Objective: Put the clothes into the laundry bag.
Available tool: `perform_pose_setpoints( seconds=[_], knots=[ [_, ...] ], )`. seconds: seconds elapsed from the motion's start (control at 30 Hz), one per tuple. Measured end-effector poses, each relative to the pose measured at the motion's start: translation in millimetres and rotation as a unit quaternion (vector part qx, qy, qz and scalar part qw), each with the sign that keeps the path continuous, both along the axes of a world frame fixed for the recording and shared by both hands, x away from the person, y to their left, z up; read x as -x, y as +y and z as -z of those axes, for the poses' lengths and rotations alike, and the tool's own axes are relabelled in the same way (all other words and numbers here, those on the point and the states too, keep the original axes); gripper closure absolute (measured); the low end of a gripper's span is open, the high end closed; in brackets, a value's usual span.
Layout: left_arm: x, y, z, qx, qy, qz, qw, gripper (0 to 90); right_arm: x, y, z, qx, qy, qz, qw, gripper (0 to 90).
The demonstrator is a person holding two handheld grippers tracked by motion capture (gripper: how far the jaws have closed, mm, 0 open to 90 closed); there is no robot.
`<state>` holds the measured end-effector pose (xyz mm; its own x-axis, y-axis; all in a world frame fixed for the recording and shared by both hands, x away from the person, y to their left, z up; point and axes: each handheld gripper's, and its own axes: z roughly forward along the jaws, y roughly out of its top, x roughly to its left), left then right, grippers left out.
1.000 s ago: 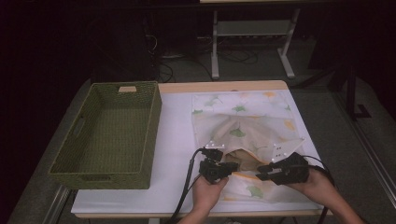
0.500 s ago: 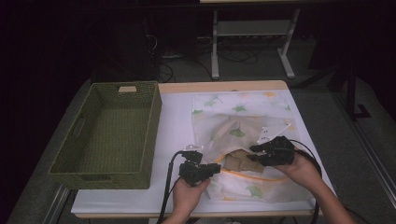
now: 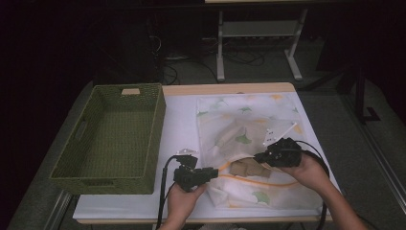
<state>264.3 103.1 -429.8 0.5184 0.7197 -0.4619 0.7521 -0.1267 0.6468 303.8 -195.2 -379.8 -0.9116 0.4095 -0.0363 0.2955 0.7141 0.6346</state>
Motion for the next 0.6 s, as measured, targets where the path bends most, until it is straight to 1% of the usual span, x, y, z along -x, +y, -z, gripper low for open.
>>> perform_pose_setpoints(
  seconds=[0.2, 0.3, 0.43, 0.5, 0.53, 0.57, 0.6],
  knots=[
    [2.0, 7.2, -1.8, -0.003, -0.001, -0.007, 1.0000, 67.4, 6.0, -2.9, -10.1, 0.000, -0.004, -0.011, 0.9999, 87.8],
    [2.6, 10.3, -1.7, -0.005, -0.001, -0.011, 0.9999, 65.4, 8.0, -5.1, -12.6, -0.003, 0.001, -0.014, 0.9999, 87.8],
    [2.8, 15.1, 0.2, -0.005, 0.000, -0.018, 0.9998, 63.7, 7.6, -7.2, -8.5, 0.002, 0.011, -0.015, 0.9998, 87.5],
    [2.6, 17.5, 1.9, -0.006, 0.004, -0.019, 0.9998, 62.6, 7.2, -6.9, -4.4, 0.007, 0.020, -0.017, 0.9996, 87.2],
    [2.6, 18.3, 2.6, -0.008, 0.004, -0.020, 0.9998, 61.9, 7.0, -6.5, -2.6, 0.008, 0.025, -0.018, 0.9995, 86.0],
    [2.6, 18.3, 2.6, -0.008, 0.004, -0.020, 0.9998, 61.5, 7.0, -6.5, -2.6, 0.008, 0.025, -0.018, 0.9995, 86.0],
    [2.7, 20.9, 5.3, -0.008, 0.007, -0.022, 0.9997, 61.5, 6.9, -6.2, -1.5, 0.008, 0.029, -0.020, 0.9994, 83.3]
  ],
)
